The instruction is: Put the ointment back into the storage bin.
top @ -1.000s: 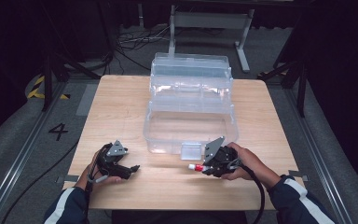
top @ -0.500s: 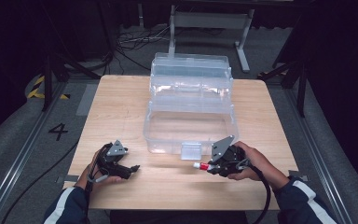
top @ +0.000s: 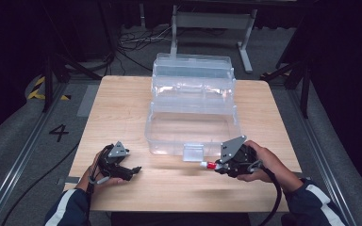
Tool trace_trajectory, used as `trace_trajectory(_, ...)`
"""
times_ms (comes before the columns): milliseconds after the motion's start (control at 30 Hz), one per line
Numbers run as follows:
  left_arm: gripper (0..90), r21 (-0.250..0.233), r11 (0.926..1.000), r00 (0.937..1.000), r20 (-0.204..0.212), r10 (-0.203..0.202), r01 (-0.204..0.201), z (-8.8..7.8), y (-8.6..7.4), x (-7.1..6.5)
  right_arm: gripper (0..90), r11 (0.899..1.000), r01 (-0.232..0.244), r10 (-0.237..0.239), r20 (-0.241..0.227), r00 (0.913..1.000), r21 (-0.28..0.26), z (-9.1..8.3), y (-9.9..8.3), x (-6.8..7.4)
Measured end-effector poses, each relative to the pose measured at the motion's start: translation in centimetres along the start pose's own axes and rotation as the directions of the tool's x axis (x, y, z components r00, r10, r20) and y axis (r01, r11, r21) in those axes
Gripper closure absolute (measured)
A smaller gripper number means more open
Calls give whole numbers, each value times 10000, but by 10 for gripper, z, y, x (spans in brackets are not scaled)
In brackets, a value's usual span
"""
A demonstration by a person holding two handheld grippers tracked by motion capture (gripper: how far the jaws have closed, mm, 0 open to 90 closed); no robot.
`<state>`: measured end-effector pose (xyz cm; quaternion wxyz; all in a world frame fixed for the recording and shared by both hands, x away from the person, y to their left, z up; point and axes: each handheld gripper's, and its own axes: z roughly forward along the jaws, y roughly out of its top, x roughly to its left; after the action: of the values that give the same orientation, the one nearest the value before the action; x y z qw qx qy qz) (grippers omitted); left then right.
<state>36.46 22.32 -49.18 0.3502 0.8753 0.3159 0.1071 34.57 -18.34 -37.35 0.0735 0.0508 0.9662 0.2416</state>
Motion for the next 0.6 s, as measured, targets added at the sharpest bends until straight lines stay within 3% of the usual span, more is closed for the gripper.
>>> trace_trajectory(600, 139, 5, 10000, 10000, -11, 21, -21, 1, 1, 0, 711, 10000, -31, 32, 739, 9973, -9, -44, 17, -16)
